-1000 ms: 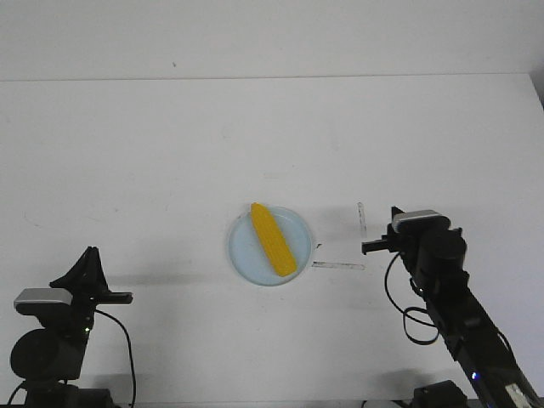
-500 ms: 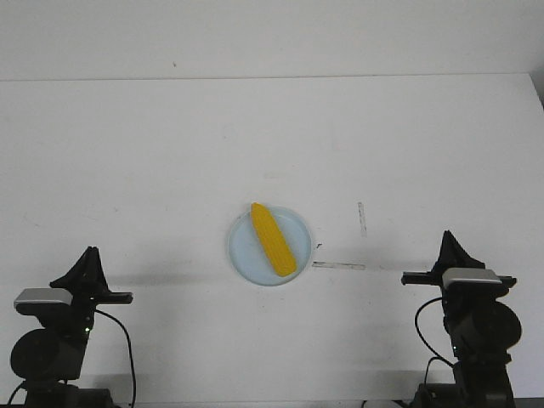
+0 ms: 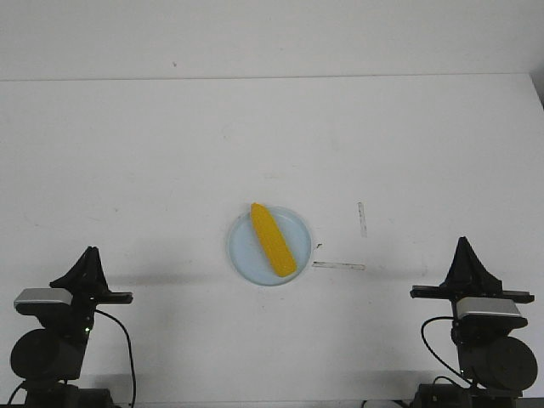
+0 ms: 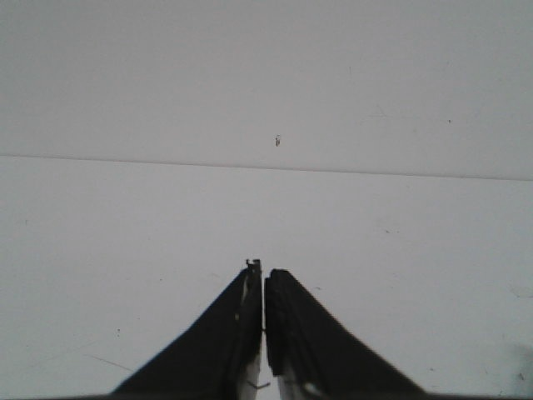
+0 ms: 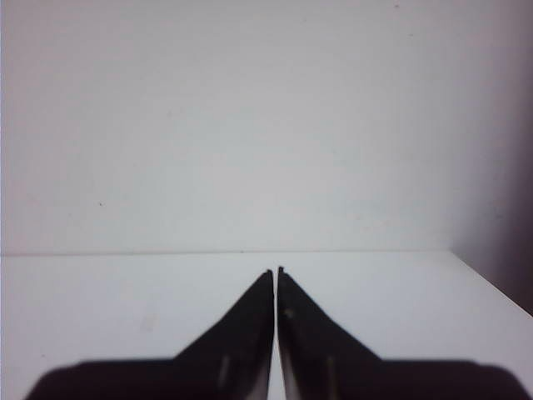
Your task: Place corn on plate with both arms
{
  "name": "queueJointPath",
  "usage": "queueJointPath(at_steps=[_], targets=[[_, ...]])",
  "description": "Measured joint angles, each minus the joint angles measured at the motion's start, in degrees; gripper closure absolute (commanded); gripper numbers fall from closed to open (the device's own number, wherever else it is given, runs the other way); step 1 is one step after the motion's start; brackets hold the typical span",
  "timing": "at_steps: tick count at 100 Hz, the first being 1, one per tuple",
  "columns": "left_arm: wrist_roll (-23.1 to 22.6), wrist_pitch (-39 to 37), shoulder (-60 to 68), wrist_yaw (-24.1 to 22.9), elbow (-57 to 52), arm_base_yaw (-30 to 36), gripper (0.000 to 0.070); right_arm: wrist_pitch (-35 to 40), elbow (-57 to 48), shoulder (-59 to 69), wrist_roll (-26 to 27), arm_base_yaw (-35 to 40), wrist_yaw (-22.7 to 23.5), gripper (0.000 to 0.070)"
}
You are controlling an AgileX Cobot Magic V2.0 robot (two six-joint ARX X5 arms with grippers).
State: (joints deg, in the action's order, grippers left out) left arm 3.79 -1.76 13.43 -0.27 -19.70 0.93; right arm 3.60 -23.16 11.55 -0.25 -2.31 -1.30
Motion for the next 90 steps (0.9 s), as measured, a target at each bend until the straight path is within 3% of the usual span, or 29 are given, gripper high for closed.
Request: queueJointPath(at_steps=[90], targets=[[0.0,-1.1,-4.2,0.0,1.0,0.1,0.0699,0.0,0.0,-0.1,0.0,0.0,0.0,0.0690]])
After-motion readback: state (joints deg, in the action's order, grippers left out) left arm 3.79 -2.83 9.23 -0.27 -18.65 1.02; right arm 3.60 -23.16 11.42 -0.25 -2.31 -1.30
